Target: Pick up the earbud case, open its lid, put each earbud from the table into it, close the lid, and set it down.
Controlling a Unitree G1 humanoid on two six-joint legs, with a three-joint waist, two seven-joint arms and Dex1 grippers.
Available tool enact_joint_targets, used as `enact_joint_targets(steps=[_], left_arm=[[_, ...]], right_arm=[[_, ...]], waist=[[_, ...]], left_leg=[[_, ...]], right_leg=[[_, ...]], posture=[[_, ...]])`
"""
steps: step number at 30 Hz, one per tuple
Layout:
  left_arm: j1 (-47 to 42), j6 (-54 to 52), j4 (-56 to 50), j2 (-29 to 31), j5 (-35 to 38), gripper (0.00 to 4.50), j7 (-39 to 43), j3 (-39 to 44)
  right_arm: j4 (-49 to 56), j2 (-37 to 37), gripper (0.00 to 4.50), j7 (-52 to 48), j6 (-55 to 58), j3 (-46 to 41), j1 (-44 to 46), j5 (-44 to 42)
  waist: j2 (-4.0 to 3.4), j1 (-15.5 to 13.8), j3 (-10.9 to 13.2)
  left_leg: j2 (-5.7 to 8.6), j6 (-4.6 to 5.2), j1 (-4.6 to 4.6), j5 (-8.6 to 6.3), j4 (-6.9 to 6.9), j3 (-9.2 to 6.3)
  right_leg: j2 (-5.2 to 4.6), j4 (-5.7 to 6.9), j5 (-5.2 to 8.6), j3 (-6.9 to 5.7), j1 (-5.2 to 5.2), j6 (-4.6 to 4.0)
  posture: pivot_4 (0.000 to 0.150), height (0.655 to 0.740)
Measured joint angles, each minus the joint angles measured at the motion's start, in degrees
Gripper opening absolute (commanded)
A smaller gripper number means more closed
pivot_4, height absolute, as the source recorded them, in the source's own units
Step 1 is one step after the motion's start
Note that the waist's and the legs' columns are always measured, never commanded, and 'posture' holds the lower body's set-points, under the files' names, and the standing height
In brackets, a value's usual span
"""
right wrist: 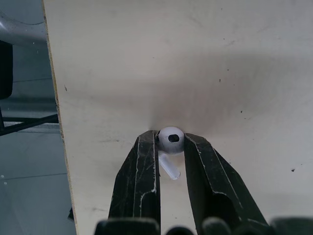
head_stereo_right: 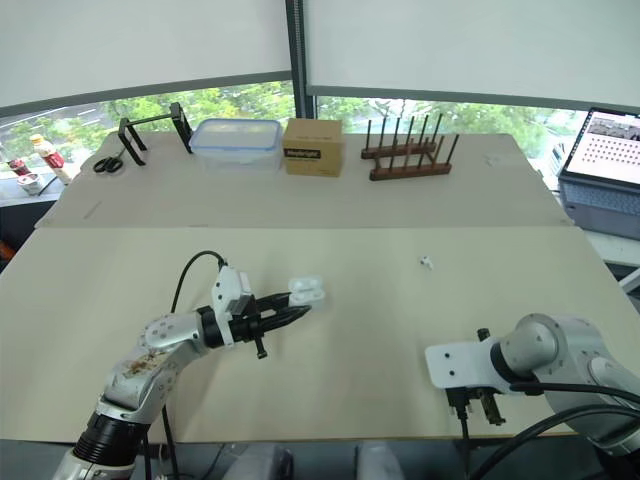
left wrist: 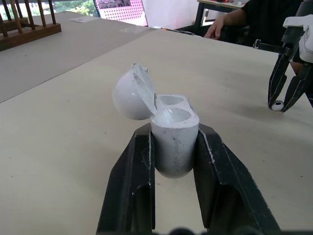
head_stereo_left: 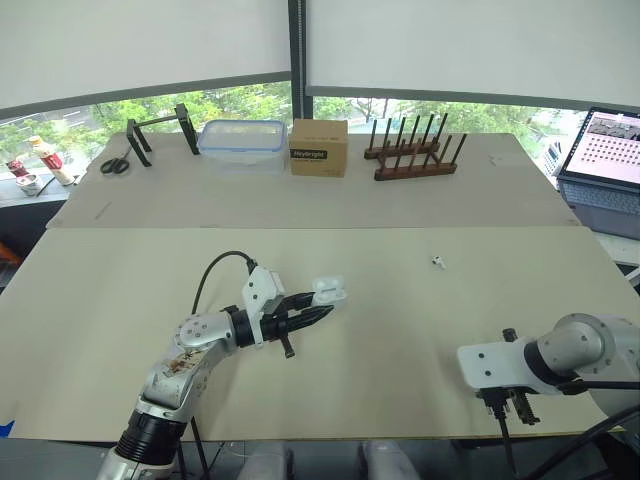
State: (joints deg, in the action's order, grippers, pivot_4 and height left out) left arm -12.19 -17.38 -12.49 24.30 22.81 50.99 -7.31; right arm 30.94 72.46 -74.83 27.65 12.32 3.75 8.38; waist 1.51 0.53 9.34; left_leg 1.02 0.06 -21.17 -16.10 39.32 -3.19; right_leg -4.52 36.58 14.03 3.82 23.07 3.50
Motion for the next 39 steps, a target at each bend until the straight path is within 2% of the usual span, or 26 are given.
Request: enact_joint_targets(steps=[6, 11, 16, 20, 23, 27, 30, 39], left_arm=[[0.0, -0.01, 0.0, 0.0, 0.0, 0.56, -0.01, 0.0], [-0.76, 0.06, 0.06, -0.12, 0.02, 0.56, 0.03, 0.13], [-5.08, 0.84, 1.69, -2.76, 0.14, 0.56, -0.79, 1.23], [-9.26, 2.46, 2.86, -5.56, 0.09, 0.56, -2.97, 2.65], [-12.69, 5.01, 4.53, -7.35, -0.39, 0.56, -5.09, 3.79], [-15.01, 7.65, 7.38, -8.31, -1.25, 0.56, -7.11, 5.19], [-15.24, 8.5, 8.13, -8.74, -1.33, 0.56, -7.65, 5.34], [-15.23, 8.54, 7.71, -8.91, -1.32, 0.56, -8.98, 5.31]], right_arm=[[0.08, -0.18, 0.36, 0.0, 0.02, -0.46, 0.01, -0.88], [0.89, -5.03, 0.36, -0.39, 4.41, -2.67, 5.32, -8.42], [2.37, -19.28, 0.36, 3.79, 20.9, -7.14, 20.13, -21.9], [2.06, -38.94, 0.36, 14.9, 35.55, -15.26, 29.14, -31.95], [1.43, -52.88, 0.36, 25.51, 42.94, -21.77, 33.8, -36.37], [-0.78, -64.69, 0.36, 36.89, 46.16, -27.83, 36.18, -38.98], [-1.57, -70.69, 0.36, 43.56, 46.62, -30.85, 37.86, -40.95], [-1.94, -74.96, 0.36, 52.13, 43.49, -29.52, 36.01, -43.56]], waist=[[0.01, 0.01, 0.01], [-0.05, 0.25, 0.05], [-0.02, 0.04, 0.08], [0.01, -0.18, 0.09], [0.0, -0.42, 0.05], [-0.04, -0.31, 0.03], [-0.06, 0.09, 0.03], [-0.07, 0.64, 0.02]], left_leg=[[0.0, 0.0, 0.0, 0.0, 0.0, 0.0], [0.0, 0.0, -0.02, 0.0, -0.05, -0.01], [0.03, 0.0, -0.08, 0.0, -0.06, -0.11], [0.04, -0.03, -0.22, 0.02, -0.06, -0.19], [0.11, -0.22, -0.78, 0.13, -0.04, -0.2], [0.31, -0.42, -1.08, 0.27, -0.05, -0.2], [0.31, -0.42, -1.08, 0.27, -0.06, -0.22], [0.32, -0.41, -1.06, 0.26, -0.09, -0.2]], right_leg=[[-0.01, -0.01, 0.0, 0.0, 0.01, 0.0], [0.01, 0.02, 0.0, 0.03, 0.08, 0.0], [0.0, 0.02, -0.01, 0.0, 0.1, -0.01], [-0.03, 0.1, -0.02, -0.03, 0.26, -0.02], [-0.17, 0.44, -0.05, 0.0, 1.01, -0.04], [-0.28, 0.62, -0.08, -0.01, 1.46, -0.04], [-0.27, 0.63, -0.08, -0.01, 1.47, -0.04], [-0.24, 0.63, -0.08, -0.02, 1.46, -0.04]], posture=[[0.15, 0.74], [0.15, 0.74], [0.15, 0.74], [0.15, 0.74], [0.15, 0.74], [0.15, 0.74], [0.15, 0.74], [0.15, 0.74]])
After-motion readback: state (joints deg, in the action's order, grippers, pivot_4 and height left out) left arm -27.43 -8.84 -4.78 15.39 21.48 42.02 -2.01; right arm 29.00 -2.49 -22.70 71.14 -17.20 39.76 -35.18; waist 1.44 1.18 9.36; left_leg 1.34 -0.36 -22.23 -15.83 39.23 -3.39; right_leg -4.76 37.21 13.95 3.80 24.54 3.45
